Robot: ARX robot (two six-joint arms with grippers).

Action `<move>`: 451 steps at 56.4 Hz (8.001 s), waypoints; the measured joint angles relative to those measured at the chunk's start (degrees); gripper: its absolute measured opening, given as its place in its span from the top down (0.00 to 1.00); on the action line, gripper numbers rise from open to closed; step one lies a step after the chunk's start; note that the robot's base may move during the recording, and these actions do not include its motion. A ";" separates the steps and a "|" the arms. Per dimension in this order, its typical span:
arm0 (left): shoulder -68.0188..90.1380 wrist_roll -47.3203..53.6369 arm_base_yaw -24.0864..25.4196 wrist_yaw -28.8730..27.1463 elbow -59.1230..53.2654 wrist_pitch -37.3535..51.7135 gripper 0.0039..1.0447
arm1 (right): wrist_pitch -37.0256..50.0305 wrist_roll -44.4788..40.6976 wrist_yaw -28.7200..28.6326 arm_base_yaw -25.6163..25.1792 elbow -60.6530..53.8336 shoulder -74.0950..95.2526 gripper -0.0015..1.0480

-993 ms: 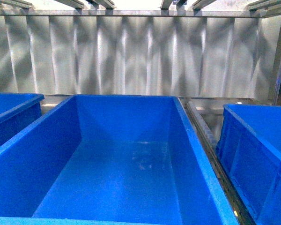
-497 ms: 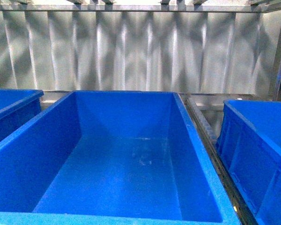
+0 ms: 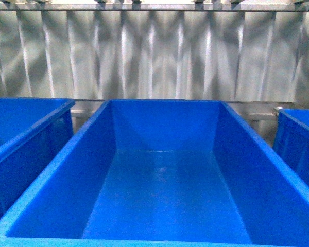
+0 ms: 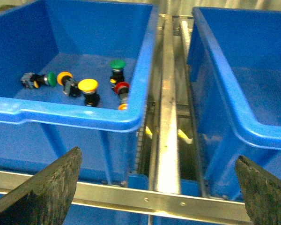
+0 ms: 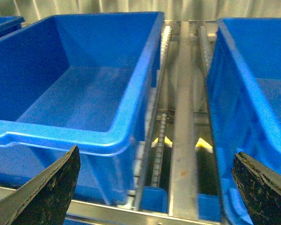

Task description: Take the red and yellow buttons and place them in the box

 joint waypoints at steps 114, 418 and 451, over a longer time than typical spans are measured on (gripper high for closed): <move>91.91 -13.22 -13.55 -10.34 71.71 -23.69 0.07 | -0.15 0.00 -0.22 0.00 -0.04 0.02 0.06; 101.83 -52.74 -37.20 38.36 62.73 61.96 0.67 | 2.36 87.12 23.91 3.15 39.58 47.82 0.06; 102.36 -52.39 -37.57 38.40 62.42 60.96 0.67 | 7.74 84.85 26.95 11.63 42.71 54.88 0.06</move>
